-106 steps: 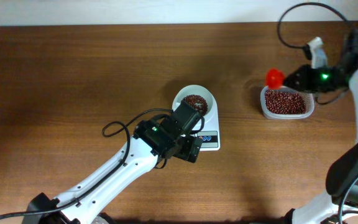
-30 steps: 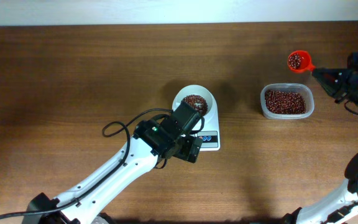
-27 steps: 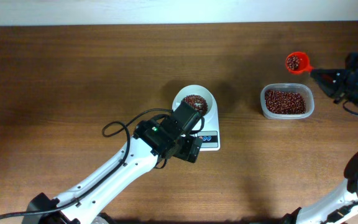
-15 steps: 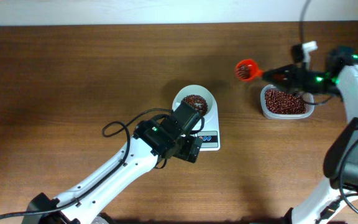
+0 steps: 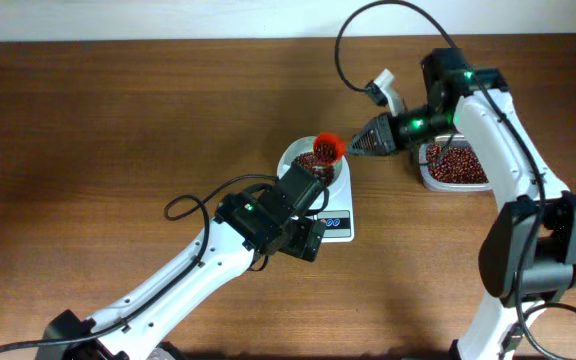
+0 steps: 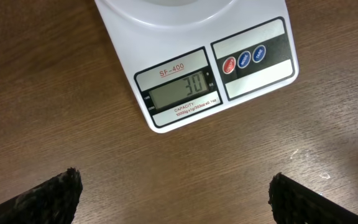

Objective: Scoop item into bowl and weigh 50g on scale

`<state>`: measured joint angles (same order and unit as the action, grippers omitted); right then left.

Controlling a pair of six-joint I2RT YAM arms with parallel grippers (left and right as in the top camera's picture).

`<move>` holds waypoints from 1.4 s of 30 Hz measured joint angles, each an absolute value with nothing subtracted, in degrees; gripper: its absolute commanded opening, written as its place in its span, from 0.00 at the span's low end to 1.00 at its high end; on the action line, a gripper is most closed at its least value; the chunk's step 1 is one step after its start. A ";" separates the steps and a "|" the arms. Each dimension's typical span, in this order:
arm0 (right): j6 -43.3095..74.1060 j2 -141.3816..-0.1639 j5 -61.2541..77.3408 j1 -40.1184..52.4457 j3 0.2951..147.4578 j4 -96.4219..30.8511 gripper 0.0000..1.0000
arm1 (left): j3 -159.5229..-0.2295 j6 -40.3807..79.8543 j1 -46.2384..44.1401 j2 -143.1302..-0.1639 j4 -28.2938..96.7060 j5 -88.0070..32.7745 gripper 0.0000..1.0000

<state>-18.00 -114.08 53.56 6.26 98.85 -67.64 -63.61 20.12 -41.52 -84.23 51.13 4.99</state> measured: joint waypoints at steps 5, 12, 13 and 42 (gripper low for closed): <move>-18.76 -114.06 42.17 9.65 107.92 -71.83 0.04 | -63.61 20.12 -41.52 -84.23 51.11 4.99 0.99; -23.77 -114.06 32.91 14.48 112.07 -73.36 0.04 | -63.61 20.12 -41.52 -84.23 51.13 4.99 0.99; -25.61 -114.06 32.32 15.09 112.07 -73.38 0.04 | -63.61 20.12 -41.52 -84.23 51.13 4.99 0.99; -31.90 -114.06 30.85 16.97 112.09 -72.66 0.04 | -63.61 20.12 -41.52 -84.23 51.13 4.99 0.99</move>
